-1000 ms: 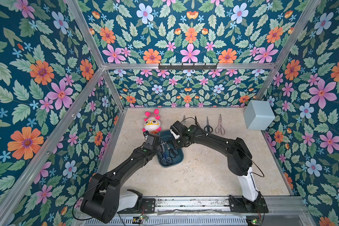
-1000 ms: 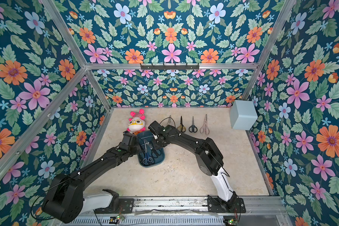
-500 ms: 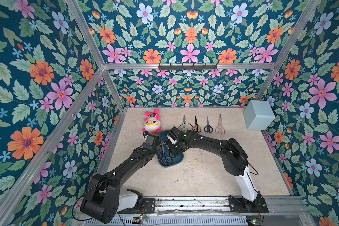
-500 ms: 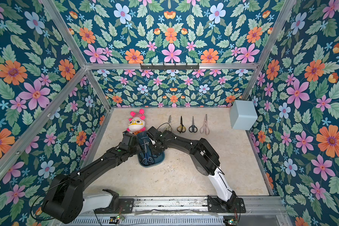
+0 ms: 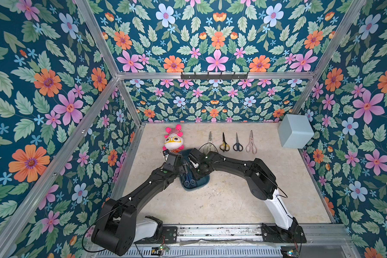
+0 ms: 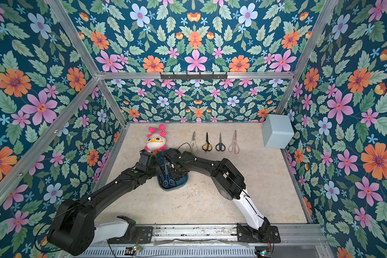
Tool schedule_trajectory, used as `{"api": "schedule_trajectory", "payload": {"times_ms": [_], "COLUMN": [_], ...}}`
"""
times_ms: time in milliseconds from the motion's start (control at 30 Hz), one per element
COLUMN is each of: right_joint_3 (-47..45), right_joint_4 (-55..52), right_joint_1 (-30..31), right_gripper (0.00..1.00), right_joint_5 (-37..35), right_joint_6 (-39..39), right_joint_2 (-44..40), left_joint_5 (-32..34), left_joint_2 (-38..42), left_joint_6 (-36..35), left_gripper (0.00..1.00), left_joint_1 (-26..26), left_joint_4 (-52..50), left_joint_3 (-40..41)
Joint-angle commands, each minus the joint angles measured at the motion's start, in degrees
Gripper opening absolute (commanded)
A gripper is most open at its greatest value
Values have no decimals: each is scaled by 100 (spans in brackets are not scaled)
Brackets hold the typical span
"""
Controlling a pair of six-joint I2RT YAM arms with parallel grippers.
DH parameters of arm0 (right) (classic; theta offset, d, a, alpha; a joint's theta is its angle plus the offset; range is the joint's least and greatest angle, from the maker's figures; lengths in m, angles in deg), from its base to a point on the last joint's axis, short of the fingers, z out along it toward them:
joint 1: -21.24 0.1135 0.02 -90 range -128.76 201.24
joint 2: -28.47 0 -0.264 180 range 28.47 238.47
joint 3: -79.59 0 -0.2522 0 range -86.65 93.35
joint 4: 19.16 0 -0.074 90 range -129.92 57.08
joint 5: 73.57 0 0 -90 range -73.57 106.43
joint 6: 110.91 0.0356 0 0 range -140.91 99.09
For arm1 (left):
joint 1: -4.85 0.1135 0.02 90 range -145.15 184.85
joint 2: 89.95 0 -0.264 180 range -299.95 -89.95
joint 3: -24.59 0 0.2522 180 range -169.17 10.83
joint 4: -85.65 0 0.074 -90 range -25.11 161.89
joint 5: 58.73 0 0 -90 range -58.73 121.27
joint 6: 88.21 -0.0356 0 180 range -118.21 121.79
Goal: Take the scissors out of the storage box
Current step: Pick up the scissors from the storage box.
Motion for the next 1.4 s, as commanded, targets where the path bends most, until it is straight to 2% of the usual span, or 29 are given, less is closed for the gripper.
{"api": "schedule_trajectory", "payload": {"times_ms": [0, 233, 467, 567, 1200, 1367], "right_joint_3": [73, 105, 107, 115, 37, 95], "right_joint_4": [-201, -216, -230, -269, -785, -933], "right_joint_1": [15, 49, 51, 49, 42, 46], "right_gripper": [33, 30, 6, 0, 0, 0], "right_joint_5": [-231, -314, -325, -293, -113, 244], "right_joint_6": [-58, -53, -66, -84, -273, -367], "right_joint_2": [126, 232, 201, 132, -479, -553], "left_joint_5": [4, 5, 107, 153, 217, 220], "left_joint_2": [42, 70, 112, 87, -107, -148], "left_joint_6": [-8, -5, -13, -16, -91, -105], "left_gripper": [0, 0, 0, 0, 0, 0], "left_joint_1": [8, 8, 8, 17, 114, 129], "left_joint_4": [225, 234, 200, 181, 172, 168], "left_joint_3": [-2, 2, 35, 64, -11, -48]}}
